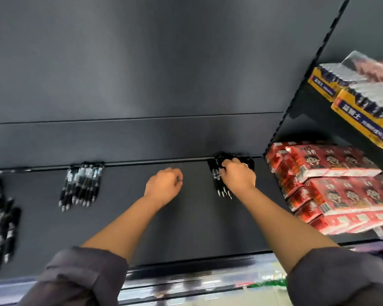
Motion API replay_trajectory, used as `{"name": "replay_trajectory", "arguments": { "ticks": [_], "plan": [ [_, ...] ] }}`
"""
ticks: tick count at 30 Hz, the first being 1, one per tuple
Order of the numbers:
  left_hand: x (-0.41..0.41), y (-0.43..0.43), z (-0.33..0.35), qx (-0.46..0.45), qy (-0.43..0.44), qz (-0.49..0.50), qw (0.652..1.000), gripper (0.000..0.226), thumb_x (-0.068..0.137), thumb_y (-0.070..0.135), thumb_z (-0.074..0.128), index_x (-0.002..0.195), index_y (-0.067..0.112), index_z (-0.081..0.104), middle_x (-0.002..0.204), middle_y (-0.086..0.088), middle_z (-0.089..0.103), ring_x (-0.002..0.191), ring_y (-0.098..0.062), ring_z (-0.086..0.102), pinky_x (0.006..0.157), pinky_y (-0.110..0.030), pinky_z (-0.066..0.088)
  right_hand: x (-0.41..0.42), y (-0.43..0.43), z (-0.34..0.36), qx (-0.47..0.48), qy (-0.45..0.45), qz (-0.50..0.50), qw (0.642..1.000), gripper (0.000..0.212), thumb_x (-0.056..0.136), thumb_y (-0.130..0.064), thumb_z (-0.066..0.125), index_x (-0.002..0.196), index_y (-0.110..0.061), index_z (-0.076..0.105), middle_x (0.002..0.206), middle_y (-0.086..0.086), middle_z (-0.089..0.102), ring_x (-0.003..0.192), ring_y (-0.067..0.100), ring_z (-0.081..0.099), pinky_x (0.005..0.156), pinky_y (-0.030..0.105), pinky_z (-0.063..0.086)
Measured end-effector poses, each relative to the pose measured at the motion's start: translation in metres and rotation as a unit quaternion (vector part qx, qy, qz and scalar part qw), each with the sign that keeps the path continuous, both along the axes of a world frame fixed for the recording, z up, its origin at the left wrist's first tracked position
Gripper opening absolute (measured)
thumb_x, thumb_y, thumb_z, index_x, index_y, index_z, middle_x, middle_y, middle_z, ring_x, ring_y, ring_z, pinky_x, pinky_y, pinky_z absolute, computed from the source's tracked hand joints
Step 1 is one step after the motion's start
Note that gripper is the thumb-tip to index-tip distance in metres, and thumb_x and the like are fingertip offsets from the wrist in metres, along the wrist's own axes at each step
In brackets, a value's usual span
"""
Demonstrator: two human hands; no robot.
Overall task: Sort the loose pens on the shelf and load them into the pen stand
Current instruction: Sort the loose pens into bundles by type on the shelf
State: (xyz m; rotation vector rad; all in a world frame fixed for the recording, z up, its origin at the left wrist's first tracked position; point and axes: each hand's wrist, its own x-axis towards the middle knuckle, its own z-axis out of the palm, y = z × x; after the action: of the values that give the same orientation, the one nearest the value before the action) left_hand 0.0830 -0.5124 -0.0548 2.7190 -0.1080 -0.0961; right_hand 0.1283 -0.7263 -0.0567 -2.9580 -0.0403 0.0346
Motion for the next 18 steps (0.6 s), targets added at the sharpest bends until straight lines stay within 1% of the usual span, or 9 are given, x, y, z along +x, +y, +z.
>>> {"name": "replay_trajectory", "arguments": {
  "ticks": [2, 5, 7, 10, 14, 18],
  "plan": [
    [-0.011, 0.017, 0.006, 0.016, -0.013, 0.022, 1.000, 0.015, 0.091, 0.025, 0.049, 0.103, 0.021, 0.058, 0.101, 0.000, 0.058, 0.101, -0.022, 0.054, 0.085, -0.035, 0.045, -0.002, 0.027, 0.003, -0.005, -0.018, 0.059, 0.998, 0.032, 0.096, -0.034, 0.044, 0.120, -0.018, 0.057, 0.119, 0.007, 0.054, 0.108, 0.032, 0.053, 0.082, 0.037, 0.044],
    [-0.028, 0.049, 0.014, 0.056, -0.036, 0.055, 0.996, 0.016, 0.092, 0.027, 0.047, 0.104, 0.021, 0.057, 0.103, 0.000, 0.059, 0.102, -0.023, 0.054, 0.083, -0.035, 0.041, -0.005, 0.072, 0.007, -0.013, -0.054, 0.145, 0.988, 0.031, 0.096, -0.035, 0.043, 0.119, -0.021, 0.058, 0.118, 0.004, 0.057, 0.109, 0.029, 0.053, 0.085, 0.037, 0.042],
    [-0.043, 0.077, 0.020, 0.081, -0.053, 0.084, 0.992, 0.016, 0.091, 0.027, 0.047, 0.102, 0.022, 0.057, 0.102, 0.001, 0.060, 0.103, -0.023, 0.054, 0.083, -0.035, 0.039, -0.008, 0.108, 0.010, -0.012, -0.069, 0.198, 0.978, 0.030, 0.096, -0.036, 0.044, 0.117, -0.021, 0.058, 0.116, 0.003, 0.058, 0.109, 0.028, 0.053, 0.085, 0.038, 0.040],
    [-0.066, 0.121, 0.026, 0.091, -0.058, 0.121, 0.987, 0.016, 0.090, 0.025, 0.046, 0.101, 0.022, 0.057, 0.102, 0.001, 0.061, 0.105, -0.023, 0.053, 0.083, -0.035, 0.039, -0.016, 0.165, 0.014, -0.002, -0.074, 0.261, 0.963, 0.029, 0.096, -0.036, 0.043, 0.115, -0.021, 0.059, 0.115, 0.001, 0.059, 0.108, 0.027, 0.053, 0.085, 0.037, 0.039],
    [-0.092, 0.185, 0.031, 0.094, -0.060, 0.172, 0.979, 0.017, 0.091, 0.024, 0.045, 0.102, 0.022, 0.057, 0.106, 0.001, 0.061, 0.107, -0.023, 0.053, 0.083, -0.034, 0.039, -0.032, 0.246, 0.019, 0.011, -0.082, 0.329, 0.941, 0.027, 0.096, -0.036, 0.043, 0.112, -0.022, 0.061, 0.112, 0.000, 0.061, 0.107, 0.027, 0.054, 0.084, 0.038, 0.040],
    [-0.113, 0.249, 0.033, 0.103, -0.060, 0.187, 0.975, 0.018, 0.091, 0.025, 0.045, 0.103, 0.021, 0.057, 0.104, 0.000, 0.061, 0.105, -0.024, 0.054, 0.083, -0.036, 0.041, -0.054, 0.321, 0.019, 0.019, -0.075, 0.358, 0.930, 0.024, 0.095, -0.034, 0.044, 0.106, -0.023, 0.062, 0.110, 0.001, 0.062, 0.105, 0.027, 0.056, 0.083, 0.038, 0.041]
  ]
}}
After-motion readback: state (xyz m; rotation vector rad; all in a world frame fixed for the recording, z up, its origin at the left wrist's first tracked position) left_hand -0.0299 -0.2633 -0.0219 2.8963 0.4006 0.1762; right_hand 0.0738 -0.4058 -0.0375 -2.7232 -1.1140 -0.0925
